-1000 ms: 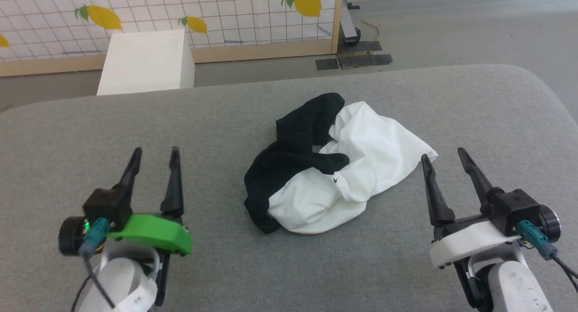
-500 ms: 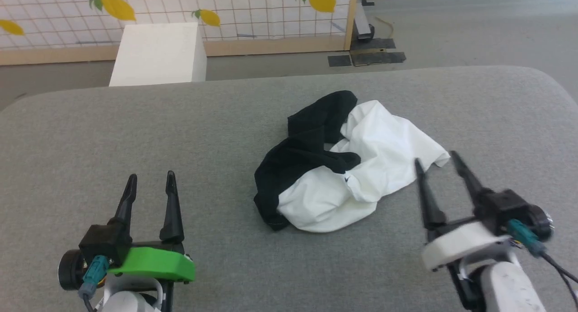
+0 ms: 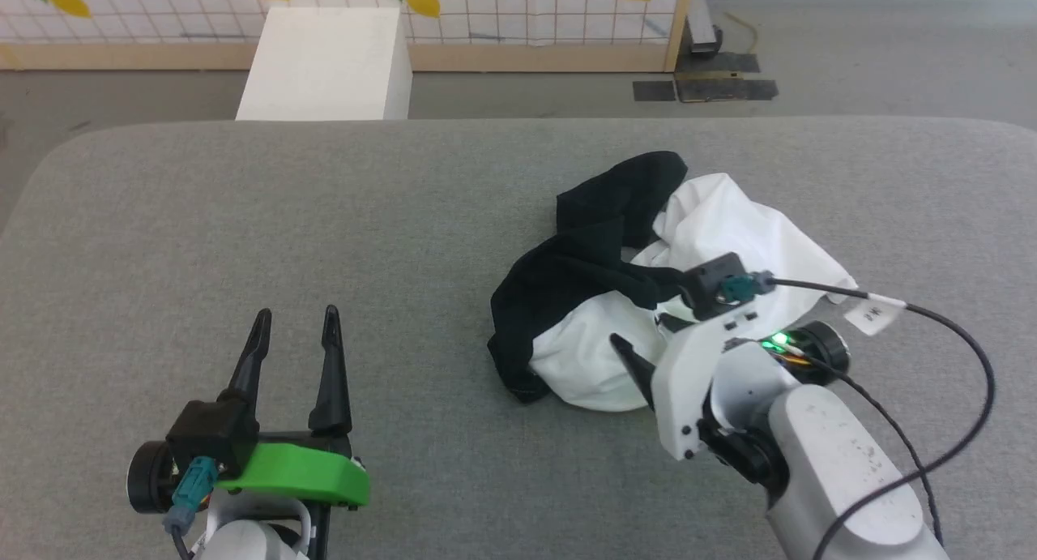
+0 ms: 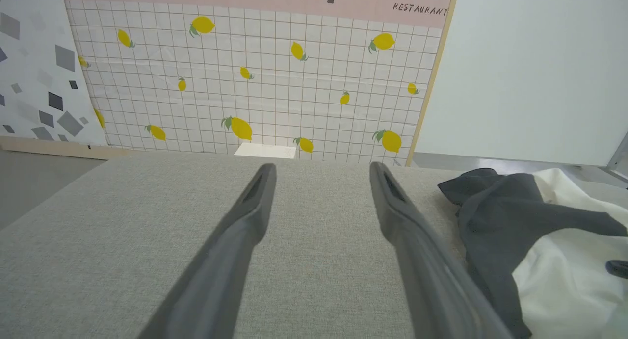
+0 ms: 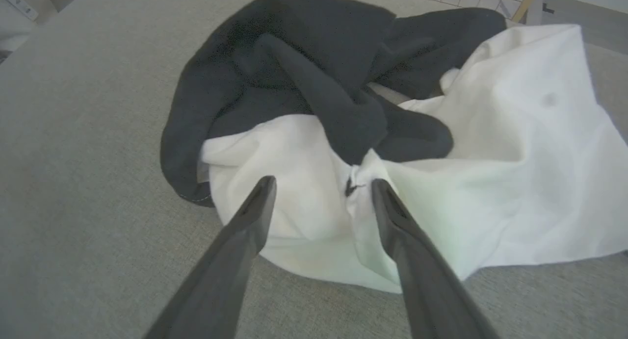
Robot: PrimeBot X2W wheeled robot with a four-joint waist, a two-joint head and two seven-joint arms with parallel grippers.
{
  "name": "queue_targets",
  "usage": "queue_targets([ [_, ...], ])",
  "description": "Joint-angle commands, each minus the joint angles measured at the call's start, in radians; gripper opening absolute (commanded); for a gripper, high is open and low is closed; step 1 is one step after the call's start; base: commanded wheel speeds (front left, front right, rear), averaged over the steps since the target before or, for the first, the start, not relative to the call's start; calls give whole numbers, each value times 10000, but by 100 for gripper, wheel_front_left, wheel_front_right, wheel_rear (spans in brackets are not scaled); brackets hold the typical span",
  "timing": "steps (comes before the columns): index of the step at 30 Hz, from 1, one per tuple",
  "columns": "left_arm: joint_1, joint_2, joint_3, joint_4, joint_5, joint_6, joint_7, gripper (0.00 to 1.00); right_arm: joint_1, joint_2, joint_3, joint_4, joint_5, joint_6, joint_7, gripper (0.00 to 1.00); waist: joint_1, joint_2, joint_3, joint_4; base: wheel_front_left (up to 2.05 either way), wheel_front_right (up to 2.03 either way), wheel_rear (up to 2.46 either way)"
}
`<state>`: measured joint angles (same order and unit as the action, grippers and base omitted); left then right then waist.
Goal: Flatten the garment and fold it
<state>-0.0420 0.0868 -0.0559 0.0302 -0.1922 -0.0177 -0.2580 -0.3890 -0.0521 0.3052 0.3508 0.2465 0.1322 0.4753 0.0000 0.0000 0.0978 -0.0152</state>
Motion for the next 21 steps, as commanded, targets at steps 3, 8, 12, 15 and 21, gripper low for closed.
queue_targets([
  [3, -206, -110, 54, 56, 228, -115, -37, 100, -430, 18, 363, -16, 208, -15, -82, 0, 0, 0, 80, 134, 0, 0, 0],
  [8, -220, -179, 133, 86, 335, -186, -37, 100, -1000, 18, 914, -149, 502, -15, -656, 0, 0, 0, 87, 145, 0, 0, 0],
  [12, -223, -215, 185, 119, 413, -236, -37, 100, -1911, 18, 1689, -508, 1068, -15, -1177, 0, 0, 0, 104, 62, 0, 0, 0],
  [15, -258, -237, 192, 154, 476, -267, -37, 100, -2897, 18, 2198, -848, 1546, -15, -1747, 0, 0, 0, 110, 9, 0, 0, 0],
  [21, -211, -274, 216, 204, 537, -315, -37, 100, -4445, 18, 1866, -1355, 2431, -15, -3320, 0, 0, 0, -47, -26, 0, 0, 0],
])
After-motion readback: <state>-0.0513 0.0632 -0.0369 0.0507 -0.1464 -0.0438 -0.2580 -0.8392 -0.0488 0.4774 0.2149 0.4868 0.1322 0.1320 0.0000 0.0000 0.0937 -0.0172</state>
